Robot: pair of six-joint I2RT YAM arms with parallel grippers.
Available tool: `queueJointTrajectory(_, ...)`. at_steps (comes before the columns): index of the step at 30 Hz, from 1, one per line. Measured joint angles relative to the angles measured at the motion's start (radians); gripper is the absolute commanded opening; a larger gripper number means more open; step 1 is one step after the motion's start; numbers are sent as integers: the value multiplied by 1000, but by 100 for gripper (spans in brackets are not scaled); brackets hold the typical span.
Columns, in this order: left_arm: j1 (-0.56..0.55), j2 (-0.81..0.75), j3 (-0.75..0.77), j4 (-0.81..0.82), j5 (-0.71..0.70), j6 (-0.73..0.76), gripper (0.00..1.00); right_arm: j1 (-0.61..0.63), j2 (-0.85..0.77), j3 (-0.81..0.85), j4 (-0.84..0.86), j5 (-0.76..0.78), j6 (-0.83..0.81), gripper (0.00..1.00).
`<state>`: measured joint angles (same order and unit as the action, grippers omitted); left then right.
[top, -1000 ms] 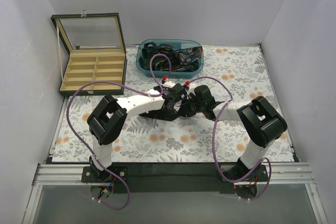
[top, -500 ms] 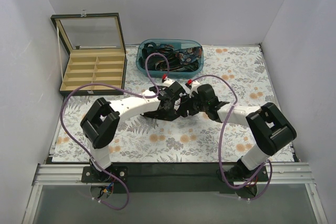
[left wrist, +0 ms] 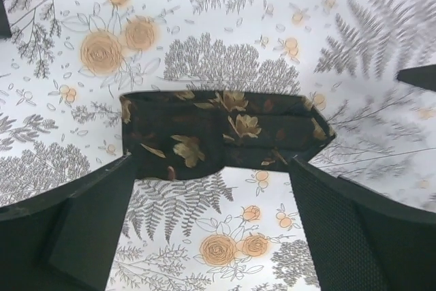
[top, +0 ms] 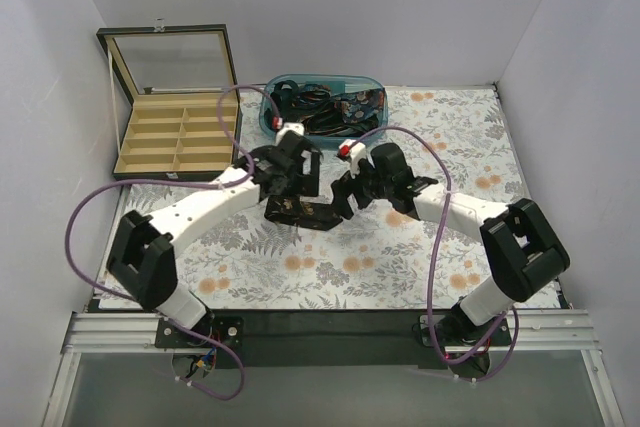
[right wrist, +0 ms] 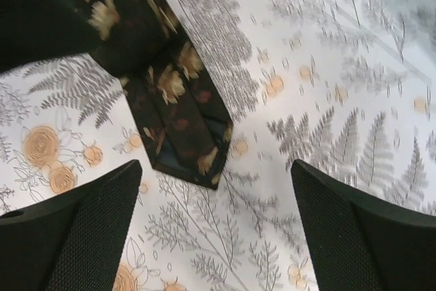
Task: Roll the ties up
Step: Roll the tie
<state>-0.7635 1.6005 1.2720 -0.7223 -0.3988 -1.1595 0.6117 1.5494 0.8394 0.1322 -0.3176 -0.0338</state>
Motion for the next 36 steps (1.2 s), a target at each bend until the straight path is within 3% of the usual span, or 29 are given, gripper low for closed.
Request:
queueJointTrajectory(3, 132, -111, -76, 69, 117, -1, 98, 26, 29, 85, -34, -45, -84, 88)
queueJointTrajectory(7, 342, -237, -206, 143, 278, 2, 98, 84, 105, 216, -68, -90, -184, 94)
queueJointTrajectory(14, 570, -264, -388, 240, 556, 26, 98, 171, 291, 428, -145, -144, -318, 95)
queueJointTrajectory(21, 596, -228, -464, 323, 734, 37, 97, 211, 438, 548, -216, -164, -369, 92)
queueJointTrajectory(31, 602, -183, -465, 388, 805, 33, 91, 229, 507, 566, -243, -196, -374, 63)
queueJointTrajectory(36, 603, -121, -466, 395, 834, 9, 89, 229, 512, 553, -217, -225, -338, 57)
